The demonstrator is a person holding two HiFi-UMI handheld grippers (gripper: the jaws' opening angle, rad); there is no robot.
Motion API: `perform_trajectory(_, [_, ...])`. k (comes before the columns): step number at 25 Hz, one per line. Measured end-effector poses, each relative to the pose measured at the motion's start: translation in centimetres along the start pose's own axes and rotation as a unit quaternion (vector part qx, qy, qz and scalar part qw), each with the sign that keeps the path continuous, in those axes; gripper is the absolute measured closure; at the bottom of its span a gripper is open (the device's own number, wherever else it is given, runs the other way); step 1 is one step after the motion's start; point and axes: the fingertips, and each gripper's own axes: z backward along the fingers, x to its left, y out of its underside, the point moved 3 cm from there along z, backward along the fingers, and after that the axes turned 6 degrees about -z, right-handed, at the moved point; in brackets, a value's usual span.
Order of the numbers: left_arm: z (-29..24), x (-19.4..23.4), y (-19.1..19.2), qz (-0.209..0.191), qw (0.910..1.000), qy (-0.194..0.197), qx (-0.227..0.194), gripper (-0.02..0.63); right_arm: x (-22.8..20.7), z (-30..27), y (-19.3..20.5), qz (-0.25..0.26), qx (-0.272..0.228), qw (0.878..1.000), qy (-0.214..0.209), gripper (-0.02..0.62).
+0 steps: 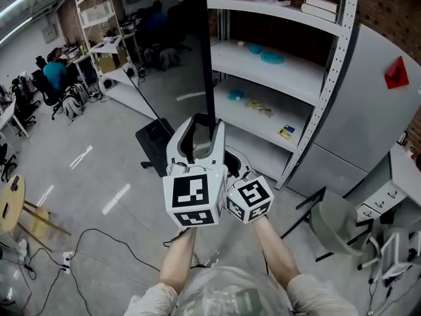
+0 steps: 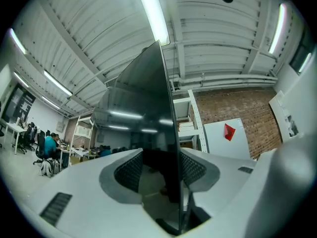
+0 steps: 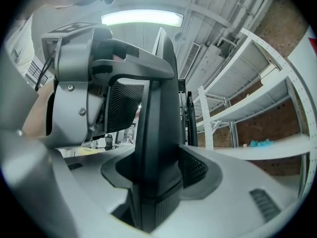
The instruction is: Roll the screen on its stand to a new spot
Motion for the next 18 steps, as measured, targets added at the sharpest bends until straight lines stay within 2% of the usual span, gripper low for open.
perform_trajectory(8, [4.5,-5.3,-1.6,0.001,0.9998,0.005,-0.017,0.383,1.8,6.8,-1.1,0.006,-0.003,1.0,-0.009,0.371])
perform_trajectory(18, [5.6,-12.7,-2.4,-0.002,0.9995,0.022,-0.02,0.367,-0.3,13.8,-2.4,0.033,0.017,0.999,0.006,0.376])
